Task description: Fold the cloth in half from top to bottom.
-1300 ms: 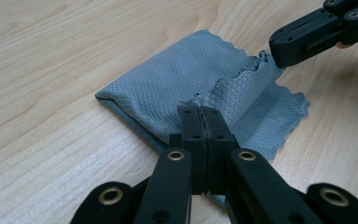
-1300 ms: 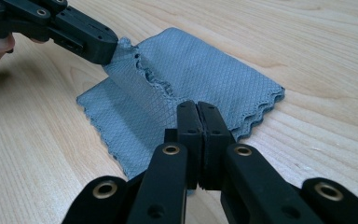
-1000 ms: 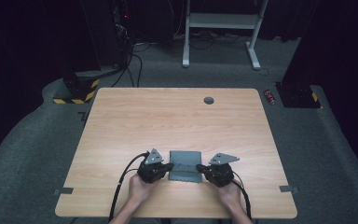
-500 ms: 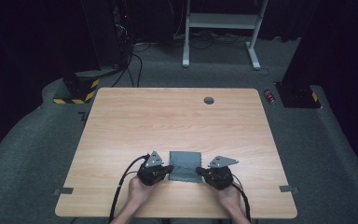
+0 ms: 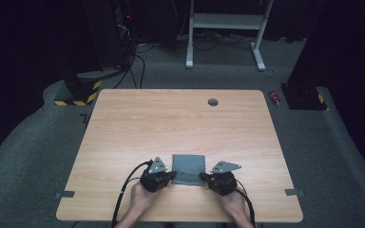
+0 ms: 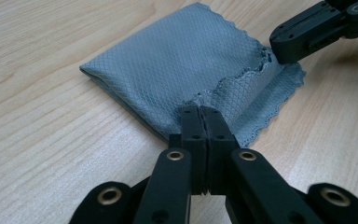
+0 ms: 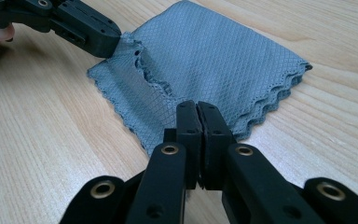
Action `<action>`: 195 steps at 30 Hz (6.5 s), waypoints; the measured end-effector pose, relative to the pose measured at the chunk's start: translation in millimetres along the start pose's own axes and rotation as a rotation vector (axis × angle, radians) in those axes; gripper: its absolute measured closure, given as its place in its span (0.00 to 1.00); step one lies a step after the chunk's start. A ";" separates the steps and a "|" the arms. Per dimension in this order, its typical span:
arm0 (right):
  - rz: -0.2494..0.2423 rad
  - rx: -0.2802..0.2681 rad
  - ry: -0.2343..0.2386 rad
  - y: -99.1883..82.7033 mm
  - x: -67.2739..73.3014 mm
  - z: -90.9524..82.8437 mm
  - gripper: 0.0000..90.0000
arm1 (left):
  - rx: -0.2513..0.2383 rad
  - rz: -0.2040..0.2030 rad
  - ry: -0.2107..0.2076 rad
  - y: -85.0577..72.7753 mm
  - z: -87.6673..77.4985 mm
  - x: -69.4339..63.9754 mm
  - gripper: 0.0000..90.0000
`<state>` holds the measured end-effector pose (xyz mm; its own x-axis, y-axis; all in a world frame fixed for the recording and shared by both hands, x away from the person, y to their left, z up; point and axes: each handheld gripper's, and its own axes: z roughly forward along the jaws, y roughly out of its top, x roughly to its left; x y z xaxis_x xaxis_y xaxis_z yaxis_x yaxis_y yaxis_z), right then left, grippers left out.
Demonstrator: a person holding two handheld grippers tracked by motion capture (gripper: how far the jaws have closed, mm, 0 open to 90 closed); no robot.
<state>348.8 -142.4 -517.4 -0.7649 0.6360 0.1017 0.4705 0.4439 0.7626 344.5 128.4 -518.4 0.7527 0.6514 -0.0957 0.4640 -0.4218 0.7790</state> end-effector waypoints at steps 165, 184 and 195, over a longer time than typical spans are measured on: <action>0.159 -0.084 -0.208 3.4 -51.2 -37.8 0.68 | -0.090 -0.186 0.219 -11.1 -59.0 48.3 0.48; 0.213 -0.087 -0.254 -20.1 -62.1 -53.4 0.67 | -0.089 -0.232 0.261 -28.5 -70.0 58.3 0.48; 0.218 -0.064 -0.296 -27.2 -66.8 -56.3 0.67 | -0.076 -0.258 0.302 -37.4 -74.6 65.4 0.47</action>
<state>362.3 -232.5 -509.0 -0.4851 0.8704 0.0844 0.5731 0.2436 0.7824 341.5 233.9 -507.5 0.4401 0.8904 -0.1166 0.5757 -0.1801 0.7976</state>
